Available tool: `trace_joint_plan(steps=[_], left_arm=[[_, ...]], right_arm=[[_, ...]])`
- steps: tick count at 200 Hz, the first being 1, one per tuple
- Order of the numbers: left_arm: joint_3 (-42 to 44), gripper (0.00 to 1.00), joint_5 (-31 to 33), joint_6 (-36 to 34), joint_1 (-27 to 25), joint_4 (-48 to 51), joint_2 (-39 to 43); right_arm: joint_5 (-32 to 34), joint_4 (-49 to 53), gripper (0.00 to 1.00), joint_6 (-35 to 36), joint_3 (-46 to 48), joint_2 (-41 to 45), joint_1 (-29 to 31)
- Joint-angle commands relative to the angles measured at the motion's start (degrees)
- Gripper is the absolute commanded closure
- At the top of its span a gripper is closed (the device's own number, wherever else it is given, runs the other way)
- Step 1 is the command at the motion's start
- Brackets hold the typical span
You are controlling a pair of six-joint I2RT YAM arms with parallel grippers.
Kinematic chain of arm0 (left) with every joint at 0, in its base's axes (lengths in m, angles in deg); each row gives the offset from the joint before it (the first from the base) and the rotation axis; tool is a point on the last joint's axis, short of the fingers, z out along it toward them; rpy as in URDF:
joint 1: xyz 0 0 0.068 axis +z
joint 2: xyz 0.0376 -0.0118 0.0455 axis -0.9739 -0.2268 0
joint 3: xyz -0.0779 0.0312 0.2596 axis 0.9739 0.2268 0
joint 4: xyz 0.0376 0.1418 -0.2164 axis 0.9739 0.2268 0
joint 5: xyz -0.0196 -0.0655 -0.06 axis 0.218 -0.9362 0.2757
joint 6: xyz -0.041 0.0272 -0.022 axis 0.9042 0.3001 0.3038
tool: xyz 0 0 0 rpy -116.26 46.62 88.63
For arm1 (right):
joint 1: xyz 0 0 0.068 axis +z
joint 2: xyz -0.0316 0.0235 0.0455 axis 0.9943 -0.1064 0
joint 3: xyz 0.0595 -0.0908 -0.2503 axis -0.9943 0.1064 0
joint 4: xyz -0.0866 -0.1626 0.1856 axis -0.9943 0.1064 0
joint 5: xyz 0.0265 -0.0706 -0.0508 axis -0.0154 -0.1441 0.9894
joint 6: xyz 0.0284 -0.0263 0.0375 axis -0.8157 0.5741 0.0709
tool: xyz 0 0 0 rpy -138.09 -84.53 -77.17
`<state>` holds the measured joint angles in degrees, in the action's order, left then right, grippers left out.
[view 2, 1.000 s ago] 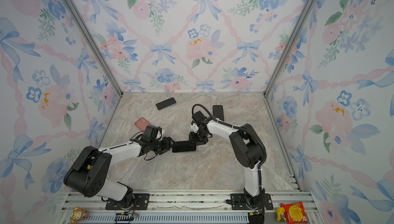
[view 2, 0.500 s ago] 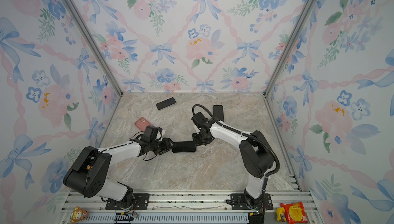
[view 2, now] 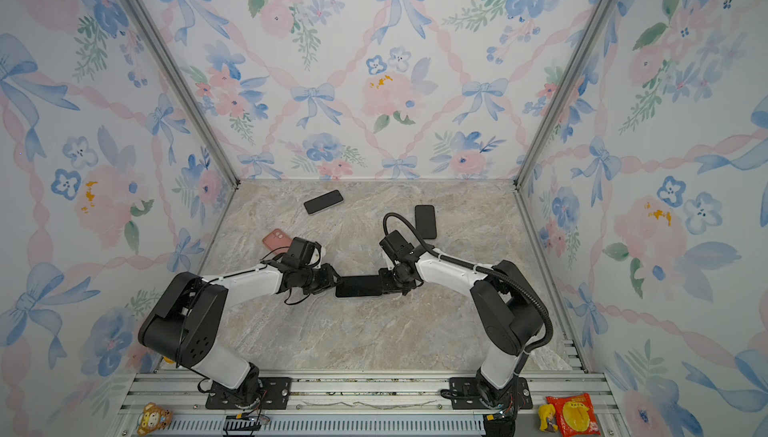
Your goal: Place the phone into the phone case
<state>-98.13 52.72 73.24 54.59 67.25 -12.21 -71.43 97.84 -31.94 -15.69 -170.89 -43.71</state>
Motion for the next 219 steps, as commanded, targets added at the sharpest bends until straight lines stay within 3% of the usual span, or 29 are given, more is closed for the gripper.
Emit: trace_joint_plan(steps=[1,77,103,143,182,219], left_arm=[[-2.2,0.62,5.9,-2.8,0.2,5.3,-2.3],[-1.6,0.87,6.1,-2.8,-2.1,5.3,-5.0],[-0.1,0.92,7.0,-2.5,-2.1,5.3,-4.4],[3.3,0.91,7.3,-1.6,-2.3,5.2,-1.8],[5.2,0.75,4.5,-1.4,-2.0,5.5,3.0],[5.4,0.72,1.8,-2.5,-1.9,5.4,4.9]], right_arm=[[-0.7,-0.4,0.6,-0.2,-1.6,0.3,-0.1],[-1.5,0.2,0.6,0.2,-2.8,-1.1,-0.3],[-1.9,-0.4,0.61,-0.1,-2.7,-1.4,-0.2],[-1.6,-0.2,0.61,-0.5,-2.4,-0.6,-0.2],[-3.0,-3.5,0.62,-1.8,1.6,2.4,-1.0],[-3.3,-5.2,0.67,-1.6,3.7,3.6,-1.8]])
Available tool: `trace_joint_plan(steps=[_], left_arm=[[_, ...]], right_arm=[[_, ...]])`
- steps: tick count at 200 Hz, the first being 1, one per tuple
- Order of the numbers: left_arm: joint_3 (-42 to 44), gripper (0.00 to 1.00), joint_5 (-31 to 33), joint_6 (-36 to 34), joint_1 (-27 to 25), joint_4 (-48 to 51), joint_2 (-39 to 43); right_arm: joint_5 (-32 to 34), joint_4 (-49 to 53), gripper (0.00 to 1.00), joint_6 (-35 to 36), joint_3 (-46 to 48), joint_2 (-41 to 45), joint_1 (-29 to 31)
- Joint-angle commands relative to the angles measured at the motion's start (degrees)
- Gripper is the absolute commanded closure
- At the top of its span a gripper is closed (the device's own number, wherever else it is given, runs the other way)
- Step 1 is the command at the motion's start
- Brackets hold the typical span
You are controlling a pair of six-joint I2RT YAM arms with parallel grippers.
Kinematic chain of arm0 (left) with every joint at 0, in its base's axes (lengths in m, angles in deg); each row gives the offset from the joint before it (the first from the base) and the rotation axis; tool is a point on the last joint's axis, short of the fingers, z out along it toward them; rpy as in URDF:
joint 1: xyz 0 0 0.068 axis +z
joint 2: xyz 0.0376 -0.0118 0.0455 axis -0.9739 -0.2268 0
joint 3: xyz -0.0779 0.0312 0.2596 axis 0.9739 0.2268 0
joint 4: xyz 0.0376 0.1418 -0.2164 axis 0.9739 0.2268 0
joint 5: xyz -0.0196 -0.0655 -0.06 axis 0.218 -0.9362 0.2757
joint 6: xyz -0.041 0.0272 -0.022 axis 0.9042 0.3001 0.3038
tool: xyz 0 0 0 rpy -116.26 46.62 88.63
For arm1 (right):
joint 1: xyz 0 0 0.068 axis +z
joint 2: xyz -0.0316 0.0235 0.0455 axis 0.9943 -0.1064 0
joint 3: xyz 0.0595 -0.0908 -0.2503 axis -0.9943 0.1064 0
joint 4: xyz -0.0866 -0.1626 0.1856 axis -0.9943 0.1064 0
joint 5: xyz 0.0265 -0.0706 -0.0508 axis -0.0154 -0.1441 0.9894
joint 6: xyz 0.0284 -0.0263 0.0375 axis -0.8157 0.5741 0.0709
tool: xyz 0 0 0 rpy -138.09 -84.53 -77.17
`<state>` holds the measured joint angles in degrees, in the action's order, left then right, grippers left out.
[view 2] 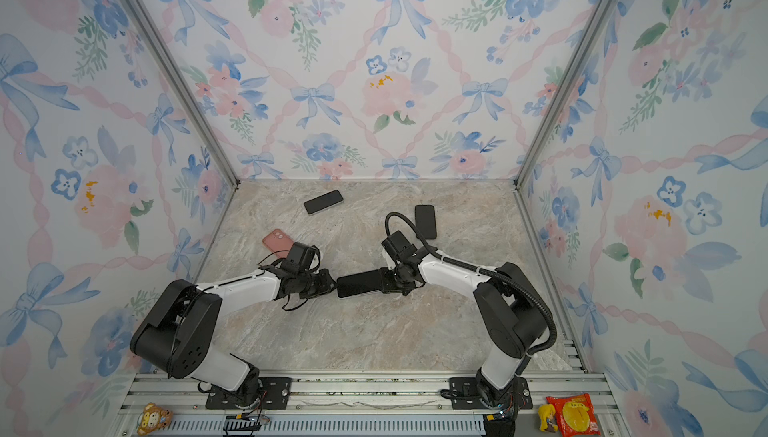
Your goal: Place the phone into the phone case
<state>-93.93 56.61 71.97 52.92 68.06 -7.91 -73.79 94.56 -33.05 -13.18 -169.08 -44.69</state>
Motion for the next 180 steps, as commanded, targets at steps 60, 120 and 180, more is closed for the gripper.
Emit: trace_joint_plan(steps=[60,120,180], left_arm=[[2.1,0.66,-7.3,-0.3,-0.3,1.1,0.8],[2.4,0.67,-8.3,0.1,-0.3,-1.0,-0.9],[2.4,0.67,-9.0,0.2,-0.3,-2.3,-2.1]], right_arm=[[-2.3,-3.4,0.72,2.1,-0.3,-0.2,-2.1],[-4.1,-5.6,0.76,2.6,-0.3,-3.7,-2.7],[-5.3,-6.8,0.81,2.6,0.3,-5.2,-2.8]])
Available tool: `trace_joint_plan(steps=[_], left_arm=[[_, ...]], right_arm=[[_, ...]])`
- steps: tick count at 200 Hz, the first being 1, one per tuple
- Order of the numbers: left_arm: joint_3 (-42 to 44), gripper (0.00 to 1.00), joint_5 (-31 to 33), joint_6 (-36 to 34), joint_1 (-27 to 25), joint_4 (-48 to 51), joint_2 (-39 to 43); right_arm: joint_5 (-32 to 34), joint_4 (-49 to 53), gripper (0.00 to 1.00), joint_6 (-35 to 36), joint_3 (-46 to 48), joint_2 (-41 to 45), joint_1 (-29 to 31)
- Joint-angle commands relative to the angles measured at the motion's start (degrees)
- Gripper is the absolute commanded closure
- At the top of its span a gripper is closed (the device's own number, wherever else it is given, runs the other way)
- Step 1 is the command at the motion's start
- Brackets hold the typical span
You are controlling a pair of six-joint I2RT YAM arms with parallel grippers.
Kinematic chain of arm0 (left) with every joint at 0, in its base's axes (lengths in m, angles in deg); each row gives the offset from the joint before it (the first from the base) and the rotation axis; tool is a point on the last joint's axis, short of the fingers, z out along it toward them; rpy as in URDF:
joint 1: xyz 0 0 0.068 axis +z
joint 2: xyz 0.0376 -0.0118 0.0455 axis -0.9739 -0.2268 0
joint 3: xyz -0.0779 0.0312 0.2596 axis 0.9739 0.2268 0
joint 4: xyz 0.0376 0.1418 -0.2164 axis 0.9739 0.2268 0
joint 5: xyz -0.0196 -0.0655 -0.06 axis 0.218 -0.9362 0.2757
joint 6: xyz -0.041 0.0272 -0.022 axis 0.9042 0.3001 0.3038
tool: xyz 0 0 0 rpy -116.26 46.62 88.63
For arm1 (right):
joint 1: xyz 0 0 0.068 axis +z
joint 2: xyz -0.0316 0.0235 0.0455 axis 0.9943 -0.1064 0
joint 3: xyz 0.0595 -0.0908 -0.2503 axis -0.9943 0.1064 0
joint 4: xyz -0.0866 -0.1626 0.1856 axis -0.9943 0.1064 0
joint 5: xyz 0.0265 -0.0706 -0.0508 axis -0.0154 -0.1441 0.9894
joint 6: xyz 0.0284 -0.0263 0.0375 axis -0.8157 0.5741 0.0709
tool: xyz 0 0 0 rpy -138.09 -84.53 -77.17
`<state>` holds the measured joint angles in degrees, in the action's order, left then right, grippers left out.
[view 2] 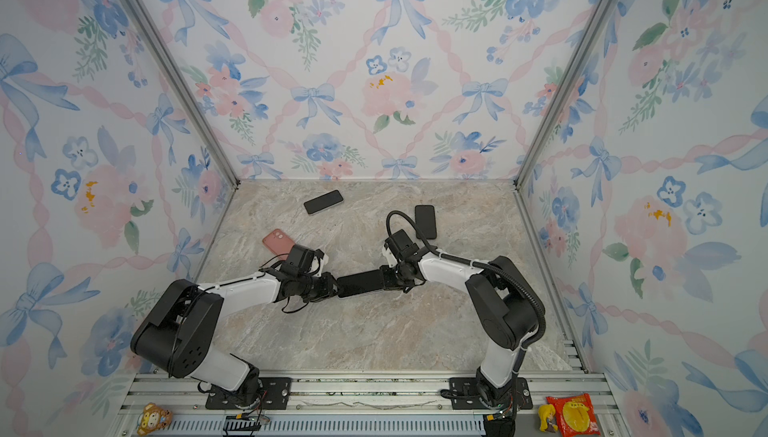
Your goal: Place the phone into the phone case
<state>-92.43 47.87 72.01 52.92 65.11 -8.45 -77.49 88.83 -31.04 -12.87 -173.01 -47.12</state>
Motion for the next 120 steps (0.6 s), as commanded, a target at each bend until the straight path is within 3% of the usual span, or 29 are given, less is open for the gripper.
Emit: trace_joint_plan(steps=[1,120], left_arm=[[0.9,0.67,-0.3,0.2,-0.3,0.6,-1.5],[0.3,0.7,-2.9,1.7,-1.4,-3.2,-3.7]], right_arm=[[-1.7,-1.1,0.81,0.6,0.0,-1.3,-0.4],[-3.3,-4.2,0.88,-1.5,1.8,-3.5,2.9]])
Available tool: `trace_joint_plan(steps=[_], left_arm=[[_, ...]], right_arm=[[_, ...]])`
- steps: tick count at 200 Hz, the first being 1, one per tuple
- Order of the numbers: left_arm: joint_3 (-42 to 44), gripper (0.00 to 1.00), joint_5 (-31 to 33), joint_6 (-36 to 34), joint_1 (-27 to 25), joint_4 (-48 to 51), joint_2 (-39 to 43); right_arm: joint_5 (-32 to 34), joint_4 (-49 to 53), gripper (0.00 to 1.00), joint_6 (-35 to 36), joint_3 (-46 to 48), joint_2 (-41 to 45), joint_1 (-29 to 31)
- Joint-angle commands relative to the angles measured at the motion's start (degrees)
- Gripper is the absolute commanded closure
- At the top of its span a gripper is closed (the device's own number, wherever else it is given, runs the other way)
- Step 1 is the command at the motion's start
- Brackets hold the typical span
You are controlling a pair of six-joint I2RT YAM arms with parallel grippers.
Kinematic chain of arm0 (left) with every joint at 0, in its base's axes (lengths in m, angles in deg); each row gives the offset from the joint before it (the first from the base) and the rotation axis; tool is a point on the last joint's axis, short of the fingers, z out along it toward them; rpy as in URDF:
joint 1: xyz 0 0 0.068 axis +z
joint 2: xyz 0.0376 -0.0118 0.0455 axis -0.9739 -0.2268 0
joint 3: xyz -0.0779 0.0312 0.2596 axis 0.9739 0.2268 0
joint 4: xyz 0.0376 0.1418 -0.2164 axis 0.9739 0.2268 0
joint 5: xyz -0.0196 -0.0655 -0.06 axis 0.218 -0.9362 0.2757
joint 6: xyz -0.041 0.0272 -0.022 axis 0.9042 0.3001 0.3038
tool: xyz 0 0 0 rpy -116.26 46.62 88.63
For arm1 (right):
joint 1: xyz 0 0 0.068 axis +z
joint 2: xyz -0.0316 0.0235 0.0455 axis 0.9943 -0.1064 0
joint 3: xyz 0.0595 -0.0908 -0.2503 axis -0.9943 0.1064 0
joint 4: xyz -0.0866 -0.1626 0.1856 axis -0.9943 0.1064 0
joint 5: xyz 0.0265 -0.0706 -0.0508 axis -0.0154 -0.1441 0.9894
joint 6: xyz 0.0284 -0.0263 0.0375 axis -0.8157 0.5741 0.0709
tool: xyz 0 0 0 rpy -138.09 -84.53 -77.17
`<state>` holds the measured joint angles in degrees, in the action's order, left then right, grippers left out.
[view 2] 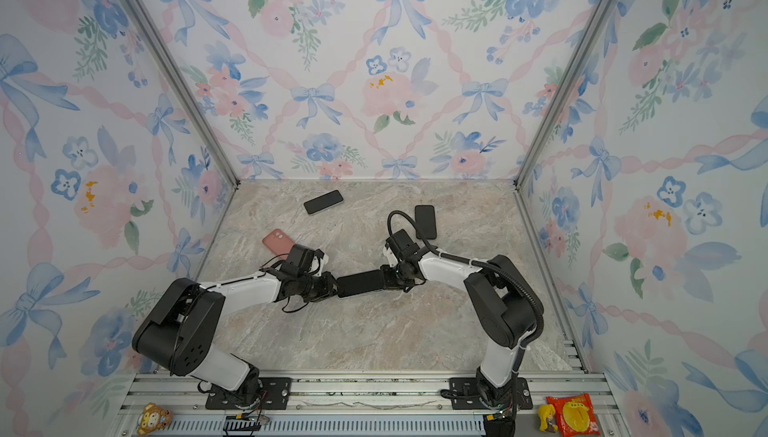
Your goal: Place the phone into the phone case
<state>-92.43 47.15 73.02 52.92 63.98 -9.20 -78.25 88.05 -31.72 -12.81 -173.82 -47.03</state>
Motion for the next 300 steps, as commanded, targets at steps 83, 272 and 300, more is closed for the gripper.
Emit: trace_joint_plan(steps=[83,272,300], left_arm=[[0.9,0.63,-7.2,3.2,-2.4,-8.0,-4.2],[2.7,0.8,-8.3,4.8,-3.4,-12.3,-5.5],[2.6,0.81,-8.3,4.8,-3.4,-12.3,-5.7]], right_arm=[[-3.2,-5.9,0.88,-3.1,2.7,-4.3,5.9],[-4.5,-11.0,0.92,-7.3,3.0,-7.9,9.2],[-5.0,-12.4,0.92,-9.2,3.5,-8.0,9.5]])
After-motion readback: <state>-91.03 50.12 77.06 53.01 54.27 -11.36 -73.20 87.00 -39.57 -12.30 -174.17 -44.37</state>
